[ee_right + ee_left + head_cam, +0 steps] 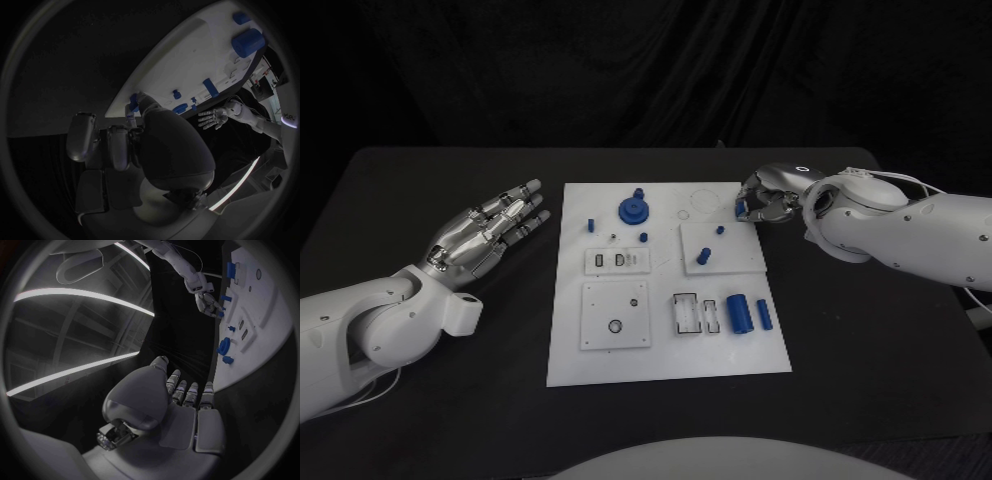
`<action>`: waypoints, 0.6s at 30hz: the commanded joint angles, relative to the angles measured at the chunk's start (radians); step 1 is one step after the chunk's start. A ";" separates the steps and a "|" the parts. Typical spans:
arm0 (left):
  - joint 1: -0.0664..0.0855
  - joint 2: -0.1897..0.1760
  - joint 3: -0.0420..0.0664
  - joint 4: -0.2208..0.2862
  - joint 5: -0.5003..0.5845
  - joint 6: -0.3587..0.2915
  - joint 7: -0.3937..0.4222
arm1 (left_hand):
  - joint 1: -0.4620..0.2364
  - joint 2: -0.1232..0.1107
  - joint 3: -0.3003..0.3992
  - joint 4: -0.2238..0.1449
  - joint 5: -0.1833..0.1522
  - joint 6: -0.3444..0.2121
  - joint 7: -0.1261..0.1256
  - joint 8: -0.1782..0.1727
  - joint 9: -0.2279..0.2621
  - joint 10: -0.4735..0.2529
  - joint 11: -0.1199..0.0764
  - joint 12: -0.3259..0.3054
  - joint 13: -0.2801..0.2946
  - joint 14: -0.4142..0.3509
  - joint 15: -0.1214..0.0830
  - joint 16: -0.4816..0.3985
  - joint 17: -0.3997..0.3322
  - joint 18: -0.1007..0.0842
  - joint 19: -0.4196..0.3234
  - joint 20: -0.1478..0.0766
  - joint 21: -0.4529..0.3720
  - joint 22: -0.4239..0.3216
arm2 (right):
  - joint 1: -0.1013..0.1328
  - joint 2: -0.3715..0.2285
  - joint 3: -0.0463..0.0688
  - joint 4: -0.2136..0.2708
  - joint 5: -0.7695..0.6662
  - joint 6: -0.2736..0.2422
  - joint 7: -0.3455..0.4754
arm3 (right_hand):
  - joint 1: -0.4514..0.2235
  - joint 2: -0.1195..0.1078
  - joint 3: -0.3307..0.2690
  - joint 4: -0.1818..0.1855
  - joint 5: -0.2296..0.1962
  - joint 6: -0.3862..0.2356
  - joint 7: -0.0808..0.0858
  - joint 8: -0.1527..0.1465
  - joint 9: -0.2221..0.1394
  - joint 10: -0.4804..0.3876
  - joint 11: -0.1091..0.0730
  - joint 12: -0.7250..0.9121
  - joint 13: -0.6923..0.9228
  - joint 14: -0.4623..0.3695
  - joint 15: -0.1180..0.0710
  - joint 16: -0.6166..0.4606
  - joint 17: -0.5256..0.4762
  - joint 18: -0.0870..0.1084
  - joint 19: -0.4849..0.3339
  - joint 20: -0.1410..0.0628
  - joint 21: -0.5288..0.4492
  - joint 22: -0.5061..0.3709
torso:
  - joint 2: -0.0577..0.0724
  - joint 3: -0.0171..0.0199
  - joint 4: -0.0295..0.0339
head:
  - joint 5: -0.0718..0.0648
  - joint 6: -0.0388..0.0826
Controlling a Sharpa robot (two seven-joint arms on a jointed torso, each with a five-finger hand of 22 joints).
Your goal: Assemble the parts on the task board
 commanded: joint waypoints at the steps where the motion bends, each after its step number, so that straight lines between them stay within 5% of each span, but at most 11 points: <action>1: -0.002 0.002 0.001 0.000 0.000 0.015 0.091 | -0.005 -0.008 0.002 -0.003 0.002 0.001 0.007 -0.001 0.000 0.001 0.009 0.003 0.000 -0.001 0.006 -0.007 -0.001 0.005 0.001 0.006 -0.004 -0.001 | -0.003 0.000 0.000 0.002 -0.006 -0.072 0.008 | -0.005 0.009 0.009 0.003 0.057 -0.003 -0.001 0.017 0.015 0.101 0.004 0.002 0.259 0.073 0.006 0.001 0.190 0.011 -0.002 -0.001 -0.007 0.119 | 0.000 0.0000 0.0010 | 0.001 -0.001; 6: -0.004 0.001 0.001 -0.003 0.000 0.017 0.087 | -0.005 -0.007 0.002 -0.003 0.002 0.001 0.007 -0.001 0.000 0.001 0.010 0.003 0.000 -0.001 0.007 -0.007 -0.001 0.005 0.001 0.007 -0.004 -0.001 | -0.004 -0.004 0.000 0.012 -0.006 -0.110 0.017 | -0.009 0.011 0.029 0.004 0.152 -0.003 -0.003 0.040 0.036 0.103 0.001 0.003 0.260 0.074 0.004 0.002 0.192 0.011 0.001 -0.003 -0.007 0.123 | 0.000 -0.0005 0.0010 | 0.002 -0.002; 12: -0.004 -0.002 0.001 -0.001 0.000 0.015 0.087 | -0.005 -0.007 0.003 -0.004 0.002 0.002 0.007 -0.001 0.000 0.001 0.010 0.003 0.000 -0.001 0.008 -0.007 -0.001 0.005 0.001 0.007 -0.004 -0.001 | 0.003 -0.022 0.001 0.054 -0.006 -0.152 0.018 | -0.004 0.008 0.044 -0.001 0.189 -0.005 -0.002 0.050 0.046 0.102 0.002 0.002 0.259 0.074 0.003 0.001 0.191 0.011 0.002 -0.003 -0.008 0.125 | 0.000 -0.0003 -0.0004 | 0.008 0.000; 18: -0.005 -0.004 0.001 0.003 0.000 0.010 0.087 | -0.005 -0.007 0.003 -0.004 0.002 0.002 0.007 -0.001 0.000 0.001 0.010 0.003 0.000 -0.001 0.008 -0.007 -0.001 0.005 0.001 0.007 -0.004 -0.001 | 0.046 -0.039 0.001 0.152 -0.006 -0.162 0.000 | -0.001 0.005 0.049 -0.004 0.196 -0.005 0.001 0.053 0.049 0.104 0.003 0.004 0.261 0.075 0.003 0.004 0.193 0.010 0.004 -0.003 -0.007 0.127 | -0.001 0.0001 -0.0018 | 0.013 -0.001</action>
